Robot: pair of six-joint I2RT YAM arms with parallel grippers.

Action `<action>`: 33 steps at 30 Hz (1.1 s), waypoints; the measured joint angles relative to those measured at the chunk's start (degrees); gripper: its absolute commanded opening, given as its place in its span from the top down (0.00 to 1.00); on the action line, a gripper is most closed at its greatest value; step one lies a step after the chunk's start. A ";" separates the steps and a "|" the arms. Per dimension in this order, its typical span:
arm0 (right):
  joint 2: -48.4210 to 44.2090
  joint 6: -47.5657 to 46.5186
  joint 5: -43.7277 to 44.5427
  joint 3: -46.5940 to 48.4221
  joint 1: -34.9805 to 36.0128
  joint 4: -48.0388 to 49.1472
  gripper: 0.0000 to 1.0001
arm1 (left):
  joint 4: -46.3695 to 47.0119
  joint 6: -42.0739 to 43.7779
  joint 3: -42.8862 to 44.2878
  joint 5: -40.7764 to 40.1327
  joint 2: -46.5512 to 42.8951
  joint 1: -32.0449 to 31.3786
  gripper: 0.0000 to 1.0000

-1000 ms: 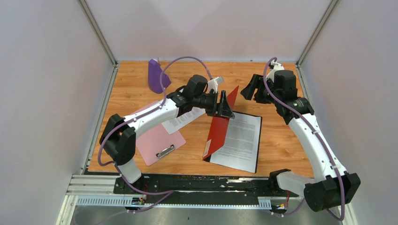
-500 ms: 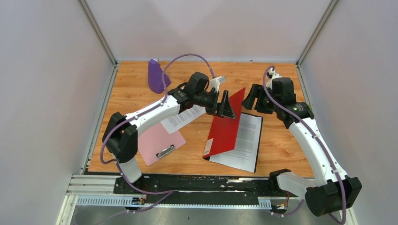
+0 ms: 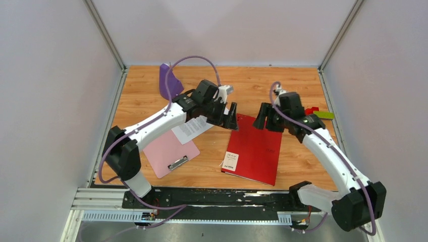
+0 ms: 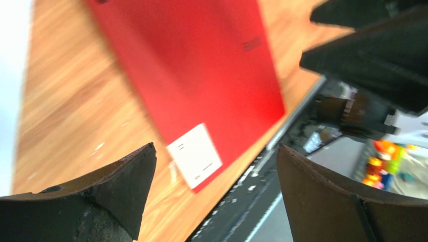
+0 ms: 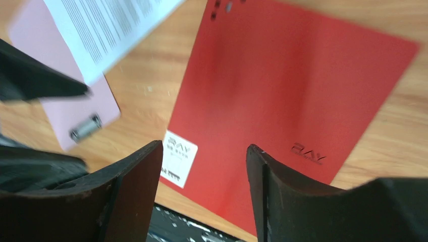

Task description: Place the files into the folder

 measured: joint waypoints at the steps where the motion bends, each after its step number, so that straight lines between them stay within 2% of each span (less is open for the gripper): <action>1: 0.50 0.00 -0.09 -0.63 1.99 0.00 0.41 | -1.14 0.79 -1.57 -2.43 -1.68 0.57 0.00; 5: 4.94 -0.02 0.42 -5.33 12.52 0.61 0.52 | -5.16 3.26 -7.67 -12.76 -10.21 2.34 0.00; 8: 8.13 1.14 0.44 -8.28 19.28 2.21 0.53 | -7.96 4.70 -11.06 -21.97 -18.01 2.95 0.00; 14: 11.15 7.10 -1.40 -15.67 28.89 7.23 0.60 | -10.64 7.65 -16.65 -35.76 -31.26 2.84 0.00; 21: 15.87 15.04 -3.08 -18.08 39.87 12.76 0.66 | -10.58 10.19 -23.85 -47.71 -42.34 2.84 0.00; 27: 19.71 17.66 0.02 -18.38 41.20 15.32 0.66 | -9.99 11.34 -26.45 -51.58 -45.44 2.84 0.00; 33: 20.31 17.62 7.43 -17.16 38.27 16.26 0.65 | -10.10 11.56 -26.47 -51.67 -42.12 2.84 0.00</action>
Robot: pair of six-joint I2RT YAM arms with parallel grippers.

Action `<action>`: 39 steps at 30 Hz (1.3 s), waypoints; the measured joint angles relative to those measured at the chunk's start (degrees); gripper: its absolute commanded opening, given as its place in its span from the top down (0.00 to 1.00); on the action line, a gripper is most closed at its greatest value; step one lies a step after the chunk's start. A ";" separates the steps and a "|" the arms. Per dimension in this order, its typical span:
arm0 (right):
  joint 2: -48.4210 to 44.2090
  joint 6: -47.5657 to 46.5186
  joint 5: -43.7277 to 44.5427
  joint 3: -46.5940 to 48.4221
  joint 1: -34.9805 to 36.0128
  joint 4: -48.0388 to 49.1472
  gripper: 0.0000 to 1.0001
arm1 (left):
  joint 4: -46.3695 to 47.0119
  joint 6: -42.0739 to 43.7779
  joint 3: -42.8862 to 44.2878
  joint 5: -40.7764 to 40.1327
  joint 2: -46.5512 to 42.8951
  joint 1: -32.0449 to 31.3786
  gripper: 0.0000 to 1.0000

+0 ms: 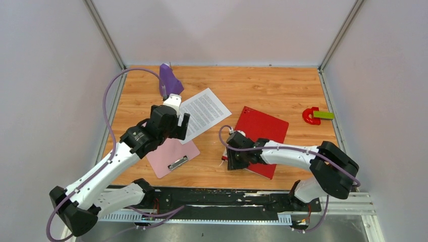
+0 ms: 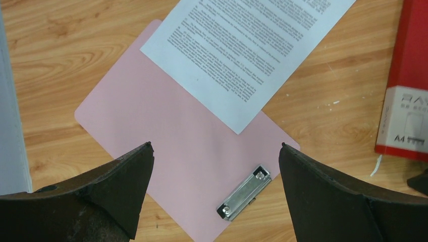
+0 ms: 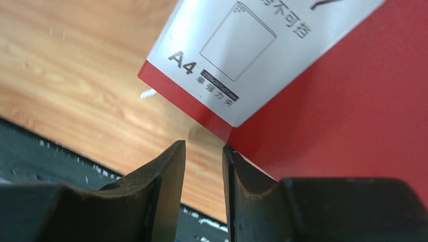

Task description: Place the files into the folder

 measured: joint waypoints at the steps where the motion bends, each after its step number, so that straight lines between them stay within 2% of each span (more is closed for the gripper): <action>1: -0.02 -0.09 0.81 0.00 -0.96 0.28 0.65 | -0.07 -0.11 0.00 0.04 0.90 0.00 0.00; 7: -0.85 -2.95 4.22 -1.14 -12.09 3.34 0.65 | -2.21 -2.21 0.26 3.93 9.84 2.67 0.00; 12: -1.44 -6.54 4.98 -1.66 -19.37 4.44 0.62 | -2.95 -3.17 -1.25 11.93 14.36 8.28 0.03; 18: -1.44 -9.66 1.66 -1.53 -20.50 5.46 0.58 | -2.99 -4.46 -5.01 19.85 21.57 9.29 0.12; 23: -0.90 -11.30 -0.87 -0.85 -20.79 6.86 0.58 | -2.93 -5.75 -7.30 25.09 27.43 9.29 0.14; 31: 1.64 -12.57 -4.26 -0.55 -27.28 10.62 0.58 | -0.09 -7.93 -9.31 30.25 30.97 9.18 0.21; 39: 5.79 -15.87 -5.16 3.65 -31.47 12.09 0.57 | 1.42 -10.19 -9.44 33.42 31.43 6.84 0.36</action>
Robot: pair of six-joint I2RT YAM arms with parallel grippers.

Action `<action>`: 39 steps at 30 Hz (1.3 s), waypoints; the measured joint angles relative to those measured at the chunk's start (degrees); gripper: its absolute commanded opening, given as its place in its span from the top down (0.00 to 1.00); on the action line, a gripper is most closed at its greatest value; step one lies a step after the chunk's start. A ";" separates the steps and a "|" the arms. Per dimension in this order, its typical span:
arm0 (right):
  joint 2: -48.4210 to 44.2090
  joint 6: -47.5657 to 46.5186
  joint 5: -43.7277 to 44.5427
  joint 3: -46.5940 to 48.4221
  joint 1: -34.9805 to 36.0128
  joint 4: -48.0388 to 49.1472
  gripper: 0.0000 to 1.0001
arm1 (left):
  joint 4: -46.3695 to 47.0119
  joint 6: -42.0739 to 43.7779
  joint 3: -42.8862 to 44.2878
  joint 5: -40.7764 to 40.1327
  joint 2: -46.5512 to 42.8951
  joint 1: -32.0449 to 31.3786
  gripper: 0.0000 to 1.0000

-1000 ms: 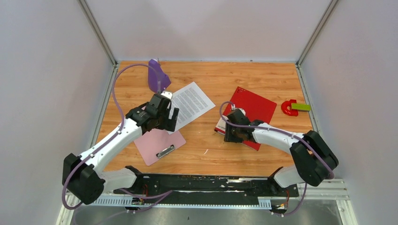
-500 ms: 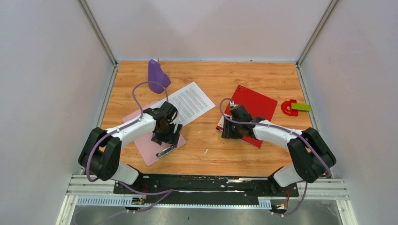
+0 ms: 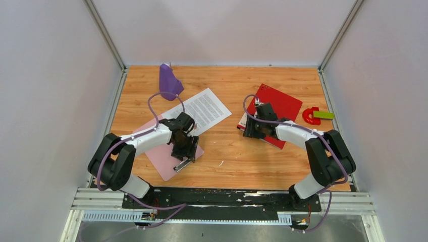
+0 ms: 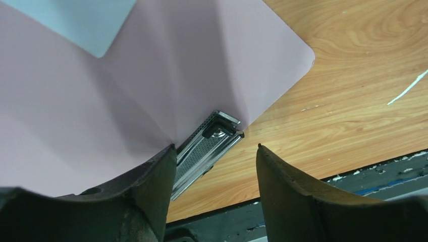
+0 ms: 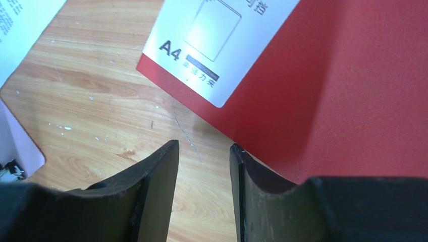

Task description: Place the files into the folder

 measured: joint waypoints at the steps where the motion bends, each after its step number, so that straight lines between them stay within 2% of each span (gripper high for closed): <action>1: 0.04 -0.33 -0.11 0.37 -0.04 0.02 0.57 | 0.22 -0.20 0.02 0.33 0.13 -0.28 0.38; 7: -1.14 -1.42 -2.12 0.70 -0.09 0.02 0.56 | 0.85 -1.20 1.03 2.47 2.25 -0.68 0.58; 13: -4.22 -1.64 -4.09 -0.31 -0.07 -0.02 0.55 | 3.02 -3.41 3.10 6.10 5.60 -0.90 0.73; 17: -6.73 -1.57 -5.05 -0.79 0.07 -0.04 0.55 | 6.56 -6.29 3.76 7.82 7.02 -1.05 0.76; 32: -9.16 -1.22 -6.43 -0.79 0.11 -0.24 0.53 | 25.29 -22.36 5.07 11.37 12.72 -2.91 0.83; 36: -9.68 -1.22 -6.43 -0.79 0.11 -0.20 0.53 | 28.48 -25.27 6.43 10.49 13.79 -4.24 0.76; 39: -9.68 -1.20 -6.51 -0.72 0.11 -0.26 0.51 | 28.15 -25.94 9.51 8.44 13.79 -5.81 0.62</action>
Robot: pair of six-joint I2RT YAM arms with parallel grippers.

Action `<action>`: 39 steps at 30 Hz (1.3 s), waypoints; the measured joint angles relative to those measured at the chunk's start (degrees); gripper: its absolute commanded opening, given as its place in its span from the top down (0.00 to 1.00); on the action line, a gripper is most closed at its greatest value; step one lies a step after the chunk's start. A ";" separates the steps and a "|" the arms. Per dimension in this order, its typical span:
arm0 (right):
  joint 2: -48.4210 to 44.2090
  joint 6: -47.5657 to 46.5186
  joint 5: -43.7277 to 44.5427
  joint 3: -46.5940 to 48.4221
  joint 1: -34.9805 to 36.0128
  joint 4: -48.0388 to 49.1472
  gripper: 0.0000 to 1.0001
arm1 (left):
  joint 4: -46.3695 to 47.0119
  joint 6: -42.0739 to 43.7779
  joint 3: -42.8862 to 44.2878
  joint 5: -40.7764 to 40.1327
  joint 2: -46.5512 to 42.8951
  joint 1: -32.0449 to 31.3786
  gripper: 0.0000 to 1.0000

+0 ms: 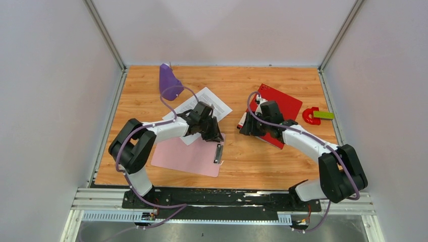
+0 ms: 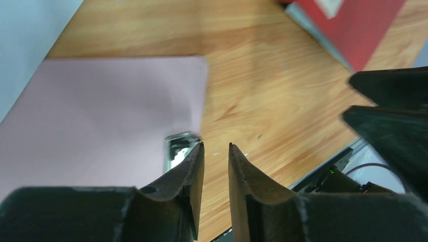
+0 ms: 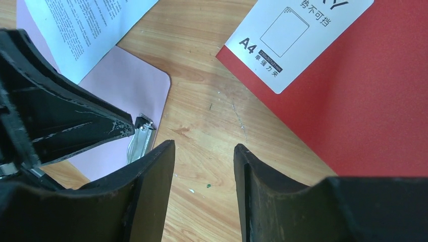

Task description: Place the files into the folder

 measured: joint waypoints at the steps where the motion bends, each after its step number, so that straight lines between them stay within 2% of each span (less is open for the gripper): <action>1: 0.00 -0.02 -0.13 0.11 0.00 0.02 0.50 | -0.15 0.04 1.44 -0.52 -0.02 -0.35 0.58; 3: 0.02 -0.04 -0.42 0.61 0.07 -0.02 0.49 | -0.90 0.61 4.07 -2.01 -0.55 -0.52 0.49; 5: 0.52 -0.09 -0.46 1.88 0.07 0.09 0.47 | -2.54 2.08 5.75 -3.67 -1.84 -0.28 0.46; 10: 7.04 -1.42 -0.76 9.57 0.07 1.36 0.38 | -7.91 6.19 5.95 -5.95 -7.26 5.66 0.53; 16: 20.48 -5.05 -1.68 23.39 0.07 2.23 0.32 | -9.57 8.81 -1.79 -5.86 -11.56 19.98 0.58; 18: 25.59 -6.25 -1.99 29.03 0.07 2.36 0.31 | -10.60 9.66 -3.13 -5.92 -11.63 22.34 0.60; 30: 49.07 -12.22 -4.11 55.84 -0.07 -4.17 0.29 | -10.73 12.70 -5.29 -4.57 -8.94 24.09 0.66; 33: 53.02 -13.18 -4.74 59.12 -0.20 -6.40 0.28 | -10.25 12.83 -6.38 -4.59 -8.74 24.13 0.67; 39: 54.55 -14.34 -8.61 61.59 -0.57 -7.69 0.28 | -9.29 12.81 -7.10 -3.96 -7.19 24.28 0.67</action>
